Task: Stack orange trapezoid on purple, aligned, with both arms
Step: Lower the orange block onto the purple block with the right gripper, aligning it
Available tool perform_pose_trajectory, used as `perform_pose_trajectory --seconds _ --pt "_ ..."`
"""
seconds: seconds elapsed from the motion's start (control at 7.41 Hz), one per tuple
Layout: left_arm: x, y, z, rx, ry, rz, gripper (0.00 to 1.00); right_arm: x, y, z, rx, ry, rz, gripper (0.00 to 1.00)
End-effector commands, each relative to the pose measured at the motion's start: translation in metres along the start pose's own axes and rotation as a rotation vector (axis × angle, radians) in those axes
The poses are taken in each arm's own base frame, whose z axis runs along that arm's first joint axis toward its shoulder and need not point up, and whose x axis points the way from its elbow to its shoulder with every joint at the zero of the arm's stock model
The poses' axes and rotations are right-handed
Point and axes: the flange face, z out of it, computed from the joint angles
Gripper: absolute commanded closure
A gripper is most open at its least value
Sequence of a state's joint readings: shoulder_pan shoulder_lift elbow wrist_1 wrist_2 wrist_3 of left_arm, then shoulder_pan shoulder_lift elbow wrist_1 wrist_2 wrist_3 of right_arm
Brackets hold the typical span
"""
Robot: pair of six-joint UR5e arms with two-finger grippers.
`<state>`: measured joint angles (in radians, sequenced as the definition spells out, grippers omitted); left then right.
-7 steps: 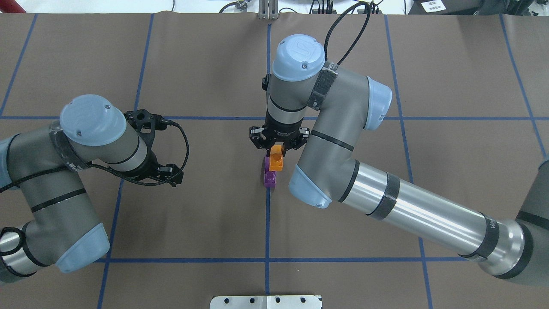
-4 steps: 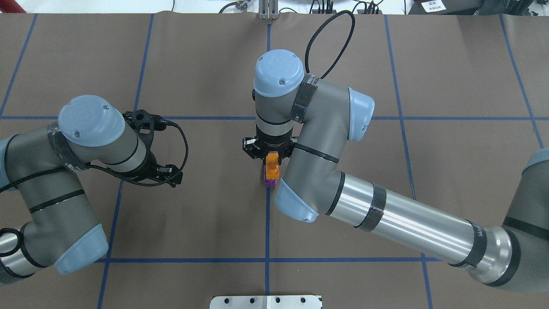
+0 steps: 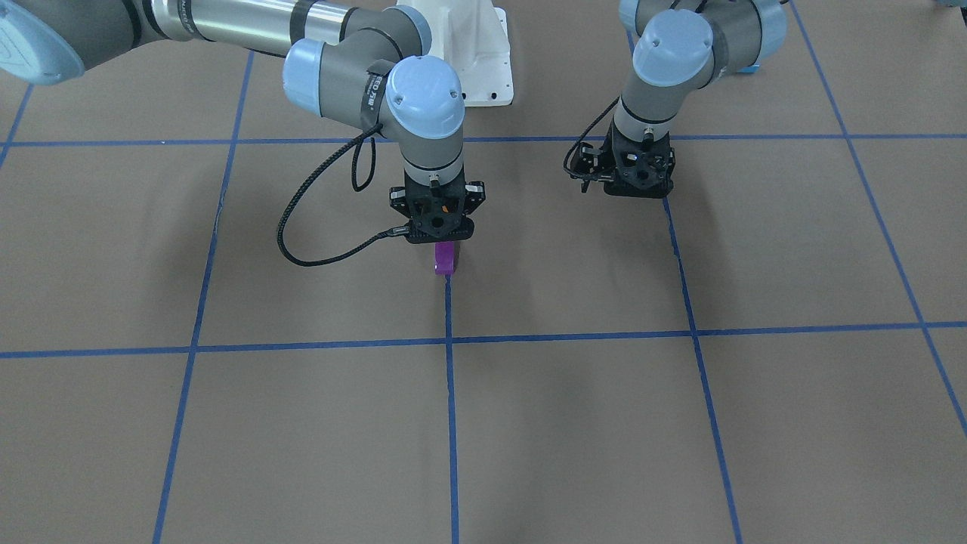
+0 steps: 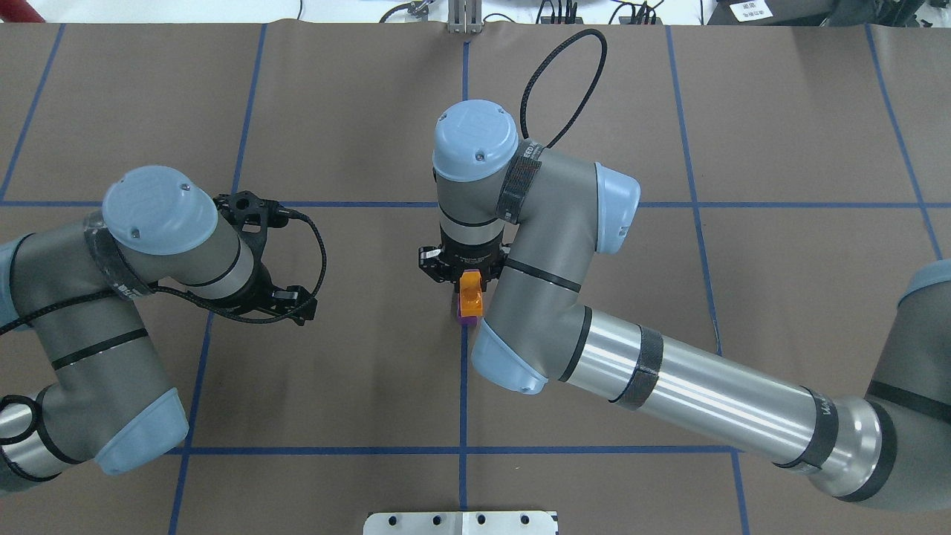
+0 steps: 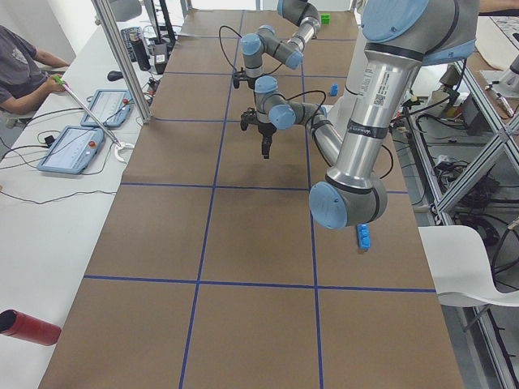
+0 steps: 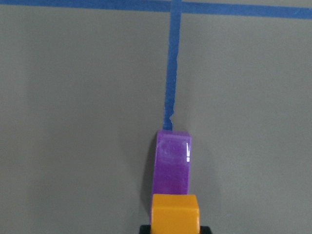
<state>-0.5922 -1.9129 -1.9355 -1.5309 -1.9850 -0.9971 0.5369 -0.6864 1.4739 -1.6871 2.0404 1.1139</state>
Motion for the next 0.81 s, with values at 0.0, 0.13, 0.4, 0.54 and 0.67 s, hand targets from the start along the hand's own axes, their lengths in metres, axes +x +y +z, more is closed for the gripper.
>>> perform_pose_trajectory --seconds 0.0,0.13,0.4,0.54,0.67 --pt "0.0001 0.0001 -0.0001 0.000 0.000 0.000 0.00 -0.0015 -0.0006 -0.0001 0.000 0.000 0.001 1.00" --pt "0.0001 0.0001 -0.0001 0.000 0.000 0.000 0.00 -0.0008 -0.0019 0.0024 0.000 0.004 0.003 1.00" --pt "0.0001 0.0001 -0.0001 0.000 0.000 0.000 0.00 -0.0025 -0.0022 0.0018 0.000 0.000 0.013 1.00" --pt "0.0006 0.0007 0.0003 -0.001 0.000 0.001 0.00 -0.0023 -0.0025 0.0024 0.000 0.001 0.031 1.00" --pt "0.0006 0.0007 0.0003 -0.001 0.000 0.001 0.00 -0.0028 -0.0036 0.0061 -0.003 0.008 0.033 1.00"
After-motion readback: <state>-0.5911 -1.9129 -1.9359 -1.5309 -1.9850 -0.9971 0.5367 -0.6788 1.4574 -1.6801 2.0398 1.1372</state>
